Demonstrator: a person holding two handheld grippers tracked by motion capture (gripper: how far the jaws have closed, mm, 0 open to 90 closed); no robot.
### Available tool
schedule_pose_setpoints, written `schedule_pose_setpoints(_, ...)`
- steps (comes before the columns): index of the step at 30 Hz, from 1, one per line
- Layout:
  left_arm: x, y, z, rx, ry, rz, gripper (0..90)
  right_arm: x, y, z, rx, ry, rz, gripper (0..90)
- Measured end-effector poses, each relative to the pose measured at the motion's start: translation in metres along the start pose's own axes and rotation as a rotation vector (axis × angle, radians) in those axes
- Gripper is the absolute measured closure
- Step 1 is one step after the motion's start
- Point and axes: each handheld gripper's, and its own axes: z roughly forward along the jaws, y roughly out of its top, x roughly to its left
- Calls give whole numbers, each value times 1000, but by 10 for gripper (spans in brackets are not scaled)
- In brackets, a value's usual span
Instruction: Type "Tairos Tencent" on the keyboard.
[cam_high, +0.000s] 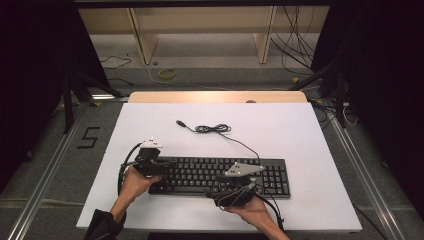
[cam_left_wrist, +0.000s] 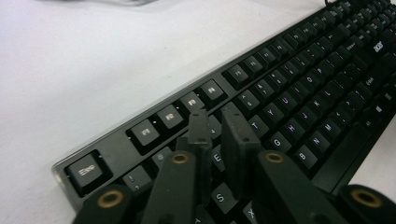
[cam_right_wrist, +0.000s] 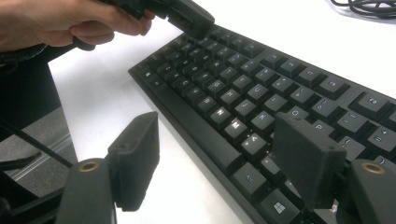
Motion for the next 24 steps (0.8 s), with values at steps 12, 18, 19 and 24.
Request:
schedule_pose_setpoints(12,-6,-1,13,62,-5,43,893,0,0,0,0,1,-1,330)
schedule_pose_setpoints(18,-7,-3,17,84,3,42,894,1,0,0,0,1,-1,330)
schedule_pose_setpoints(19,-8,-4,18,89,10,42,894,1,0,0,0,1,-1,330)
schedule_pose_setpoints(24,-9,-4,19,92,15,41,896,1,0,0,-1,2,-2,330)
